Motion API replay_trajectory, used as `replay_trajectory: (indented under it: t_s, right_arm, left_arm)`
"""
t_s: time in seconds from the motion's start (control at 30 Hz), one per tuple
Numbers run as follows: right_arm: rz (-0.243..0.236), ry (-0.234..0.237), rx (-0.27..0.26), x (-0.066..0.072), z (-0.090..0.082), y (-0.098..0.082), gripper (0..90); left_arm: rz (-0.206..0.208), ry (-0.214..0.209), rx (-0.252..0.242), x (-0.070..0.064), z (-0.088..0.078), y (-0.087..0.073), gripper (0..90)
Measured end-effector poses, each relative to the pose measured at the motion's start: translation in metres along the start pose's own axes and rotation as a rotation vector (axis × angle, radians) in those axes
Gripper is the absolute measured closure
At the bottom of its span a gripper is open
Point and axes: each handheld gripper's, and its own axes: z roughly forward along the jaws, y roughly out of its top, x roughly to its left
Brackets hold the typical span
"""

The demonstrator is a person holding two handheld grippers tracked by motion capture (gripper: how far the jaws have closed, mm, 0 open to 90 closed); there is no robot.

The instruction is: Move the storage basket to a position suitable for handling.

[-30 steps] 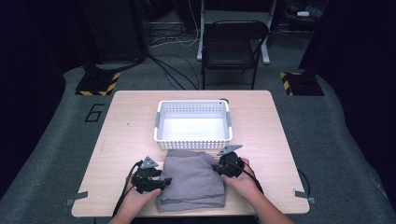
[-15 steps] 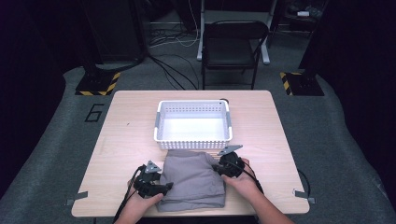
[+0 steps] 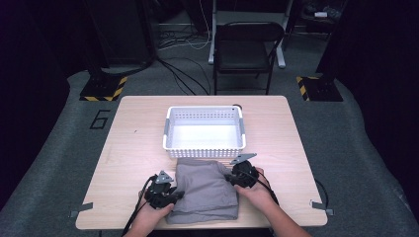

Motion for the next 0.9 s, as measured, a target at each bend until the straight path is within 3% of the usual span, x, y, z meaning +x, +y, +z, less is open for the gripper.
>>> replay_trajectory:
  t_s: [0.23,0.43,0.57,0.73,0.9]
  right_arm:
    - [-0.007,-0.001,-0.003,0.002,-0.004,0.002,74.3]
    - [-0.021,-0.004,-0.037,0.003,-0.013,0.004,74.6]
    - [-0.012,-0.002,-0.054,0.006,-0.021,0.004,74.6]
    - [-0.033,0.0,-0.081,0.008,-0.032,0.008,74.6]
    - [-0.042,-0.006,-0.111,0.013,-0.04,0.013,74.6]
  left_arm:
    - [0.009,0.008,0.008,0.0,-0.002,0.003,74.9]
    - [-0.007,0.007,-0.026,-0.004,-0.009,0.005,75.6]
    - [0.014,0.0,-0.037,-0.004,-0.015,0.007,75.6]
    - [0.019,-0.003,-0.061,-0.006,-0.022,0.008,75.6]
    - [-0.001,-0.002,-0.081,-0.005,-0.029,0.01,75.6]
